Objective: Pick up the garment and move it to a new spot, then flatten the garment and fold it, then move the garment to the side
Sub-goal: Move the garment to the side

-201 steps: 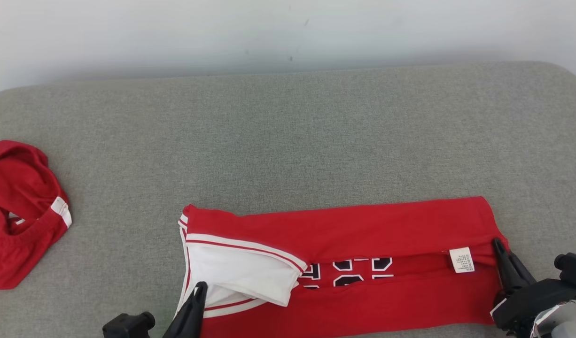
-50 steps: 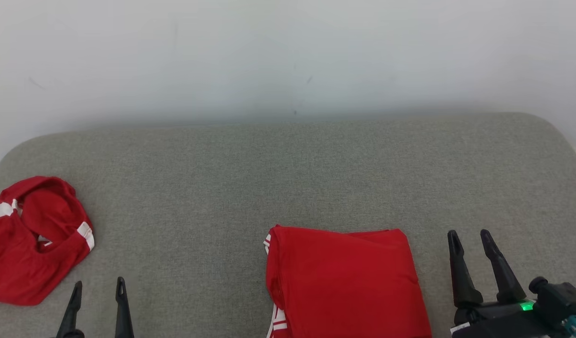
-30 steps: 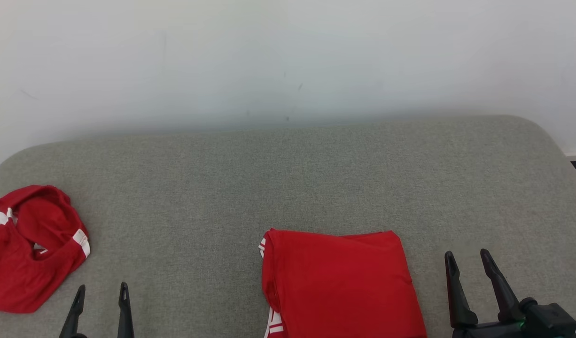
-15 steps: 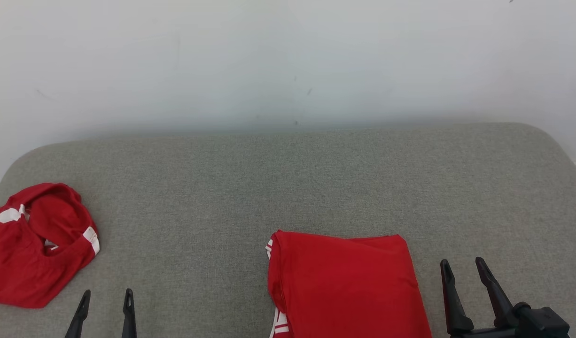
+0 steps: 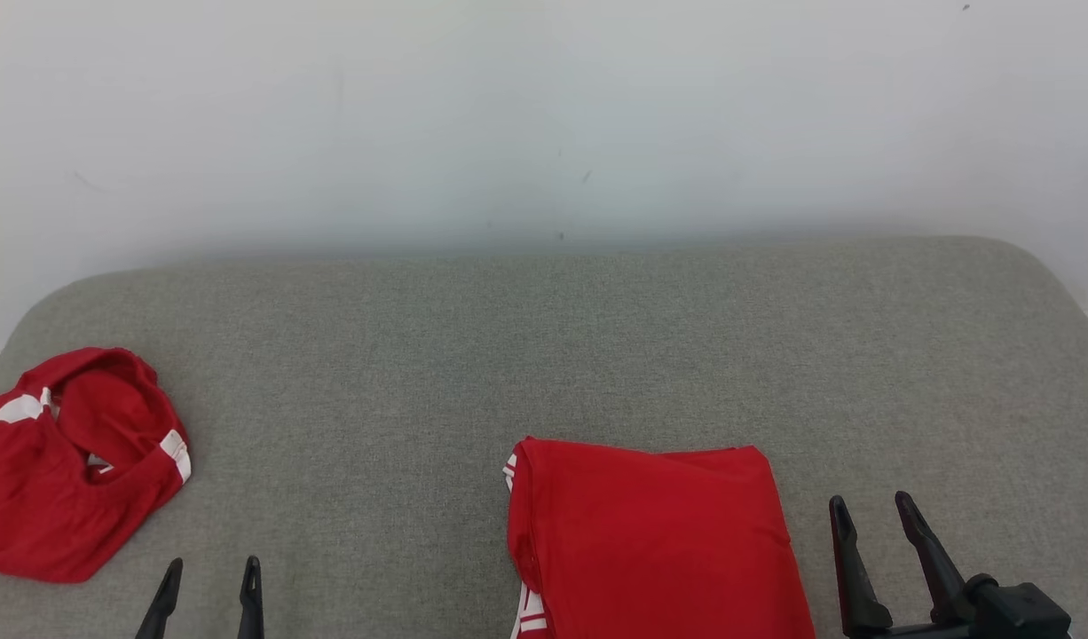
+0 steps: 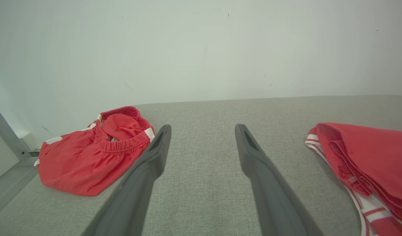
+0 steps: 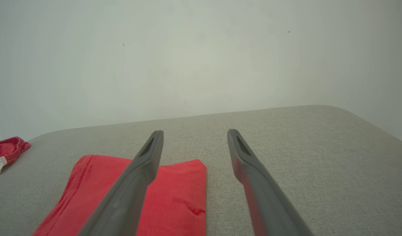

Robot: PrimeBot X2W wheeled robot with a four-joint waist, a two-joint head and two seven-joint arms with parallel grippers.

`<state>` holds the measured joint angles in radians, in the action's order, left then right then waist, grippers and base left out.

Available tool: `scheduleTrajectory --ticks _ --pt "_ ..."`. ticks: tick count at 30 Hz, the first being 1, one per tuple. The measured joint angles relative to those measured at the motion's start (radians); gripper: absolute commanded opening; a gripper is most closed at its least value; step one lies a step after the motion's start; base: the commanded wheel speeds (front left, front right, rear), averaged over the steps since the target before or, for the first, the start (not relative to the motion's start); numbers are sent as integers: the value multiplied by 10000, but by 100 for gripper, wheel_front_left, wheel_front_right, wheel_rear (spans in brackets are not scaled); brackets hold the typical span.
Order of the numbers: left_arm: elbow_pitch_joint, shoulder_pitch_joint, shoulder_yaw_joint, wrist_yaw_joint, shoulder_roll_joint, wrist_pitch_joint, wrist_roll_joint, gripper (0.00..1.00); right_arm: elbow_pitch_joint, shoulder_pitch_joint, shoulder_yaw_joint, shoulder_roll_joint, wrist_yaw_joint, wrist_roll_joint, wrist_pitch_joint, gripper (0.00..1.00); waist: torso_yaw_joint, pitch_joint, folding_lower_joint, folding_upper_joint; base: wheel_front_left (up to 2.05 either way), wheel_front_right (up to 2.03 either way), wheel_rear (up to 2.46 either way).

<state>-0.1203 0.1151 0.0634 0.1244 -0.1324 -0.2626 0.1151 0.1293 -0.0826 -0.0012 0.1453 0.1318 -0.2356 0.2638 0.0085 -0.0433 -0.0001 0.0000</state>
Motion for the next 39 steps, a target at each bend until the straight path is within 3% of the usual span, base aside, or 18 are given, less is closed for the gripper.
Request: scheduleTrajectory --ticks 23,39 --pt "-44 41 -54 48 -104 0 167 100 428 46 104 56 0 0 2 100 41 -48 0 0 0 0 0" --pt "-224 -124 -130 50 61 0 -98 100 4080 2108 1016 508 0 -297 -610 100 369 247 1 1 0 0 0"
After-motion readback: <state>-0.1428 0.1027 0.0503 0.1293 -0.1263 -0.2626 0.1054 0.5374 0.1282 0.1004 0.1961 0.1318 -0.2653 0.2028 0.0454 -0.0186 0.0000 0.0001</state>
